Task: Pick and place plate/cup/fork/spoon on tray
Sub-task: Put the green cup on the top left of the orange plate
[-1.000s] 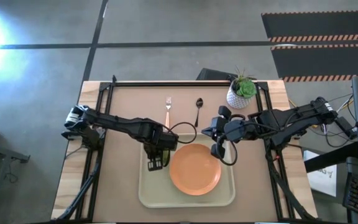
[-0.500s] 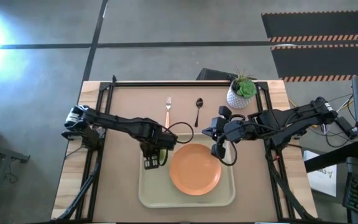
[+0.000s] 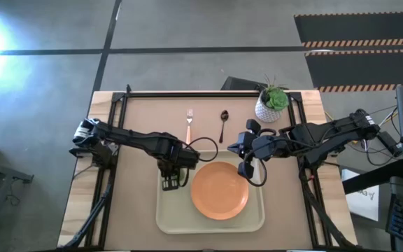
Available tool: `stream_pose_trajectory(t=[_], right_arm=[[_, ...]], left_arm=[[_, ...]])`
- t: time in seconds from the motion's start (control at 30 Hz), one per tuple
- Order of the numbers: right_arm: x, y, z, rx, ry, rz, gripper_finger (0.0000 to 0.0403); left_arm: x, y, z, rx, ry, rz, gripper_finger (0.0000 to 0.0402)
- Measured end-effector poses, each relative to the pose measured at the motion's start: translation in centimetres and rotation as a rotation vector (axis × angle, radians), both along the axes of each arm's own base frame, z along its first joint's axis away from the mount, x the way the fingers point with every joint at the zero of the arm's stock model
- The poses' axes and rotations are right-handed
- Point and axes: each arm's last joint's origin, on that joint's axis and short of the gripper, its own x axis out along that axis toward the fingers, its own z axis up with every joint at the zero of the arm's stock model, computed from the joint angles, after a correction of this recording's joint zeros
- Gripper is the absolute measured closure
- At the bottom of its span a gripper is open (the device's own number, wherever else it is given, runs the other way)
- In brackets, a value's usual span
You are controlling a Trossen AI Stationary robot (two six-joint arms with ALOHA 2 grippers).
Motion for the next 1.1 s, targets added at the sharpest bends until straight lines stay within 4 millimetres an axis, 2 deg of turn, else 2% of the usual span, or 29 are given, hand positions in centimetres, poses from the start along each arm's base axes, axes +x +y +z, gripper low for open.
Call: stream_pose_trajectory(t=[0.37,0.8,1.1], right_arm=[[0.0,0.0,0.0,0.003,-0.001,-0.002,0.0394],[0.0,0.0,0.0,0.000,0.000,0.000,0.0394],[0.0,0.0,0.0,0.000,0.000,0.000,0.0394]], left_arm=[[0.3,0.0,0.0,-0.007,-0.023,0.027,0.0399],[0.5,0.0,0.1,-0.018,-0.046,0.046,0.0322],[0.6,-0.1,1.2,-0.056,-0.151,0.043,0.0305]])
